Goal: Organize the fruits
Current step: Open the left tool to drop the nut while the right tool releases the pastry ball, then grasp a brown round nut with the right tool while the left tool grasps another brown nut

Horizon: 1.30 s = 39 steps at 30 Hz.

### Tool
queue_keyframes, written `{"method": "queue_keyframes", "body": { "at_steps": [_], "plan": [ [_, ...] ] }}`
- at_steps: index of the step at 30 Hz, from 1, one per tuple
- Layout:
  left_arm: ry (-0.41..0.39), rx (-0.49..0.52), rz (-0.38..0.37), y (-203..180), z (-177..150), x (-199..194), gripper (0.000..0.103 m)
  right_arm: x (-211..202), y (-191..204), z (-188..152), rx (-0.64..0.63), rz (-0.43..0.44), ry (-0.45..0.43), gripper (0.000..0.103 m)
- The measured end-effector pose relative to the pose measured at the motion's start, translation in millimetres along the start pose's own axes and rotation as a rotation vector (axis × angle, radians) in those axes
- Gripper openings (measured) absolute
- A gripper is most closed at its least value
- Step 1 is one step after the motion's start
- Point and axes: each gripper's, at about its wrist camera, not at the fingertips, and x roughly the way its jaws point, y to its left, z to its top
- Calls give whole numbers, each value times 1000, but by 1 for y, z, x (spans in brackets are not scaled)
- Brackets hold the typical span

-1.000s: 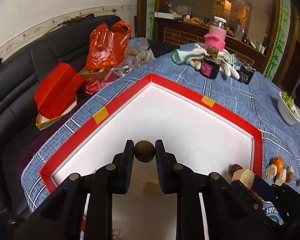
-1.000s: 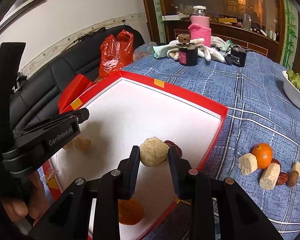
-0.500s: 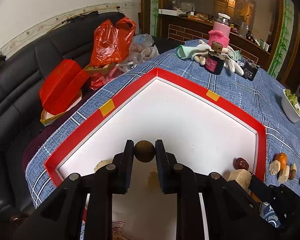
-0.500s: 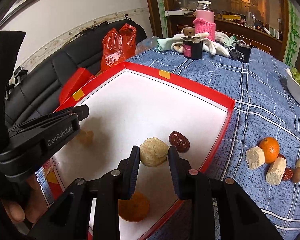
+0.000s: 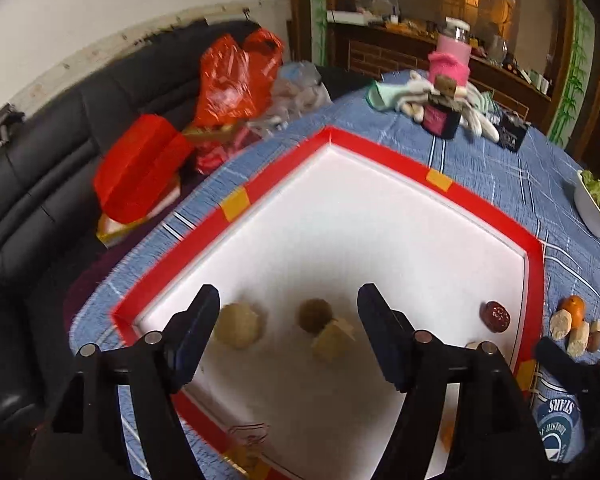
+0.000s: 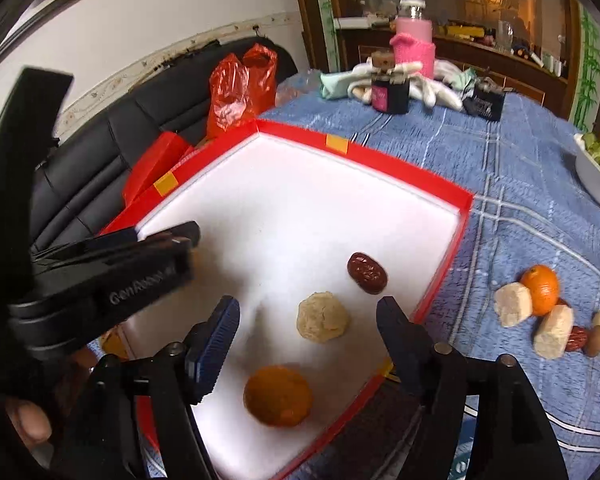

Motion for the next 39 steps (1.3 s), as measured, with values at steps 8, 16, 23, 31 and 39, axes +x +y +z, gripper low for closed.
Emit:
{"method": "queue_keyframes", "body": {
  "at_steps": [8,16,23,31,39],
  "plan": [
    [-132,72,-59,-26,-13,-47,72,-82,-71,-23,78,-110,-155,73],
    [-170,271,-201,-99,-44,-80,72,-120,-228,-86,329,-397,-59,60],
    [-148,452,-407,-173,-62,-98,72,-105,-256,-84,352,-417,-9,52],
    [-156,736,-581,-264,-77,-101,72,-104,-271,-91,420,-381,-52,19],
    [-50,786,-587,-306,-80,-68,28,-115,-288,-95,484,-297,-113,19]
  ]
}}
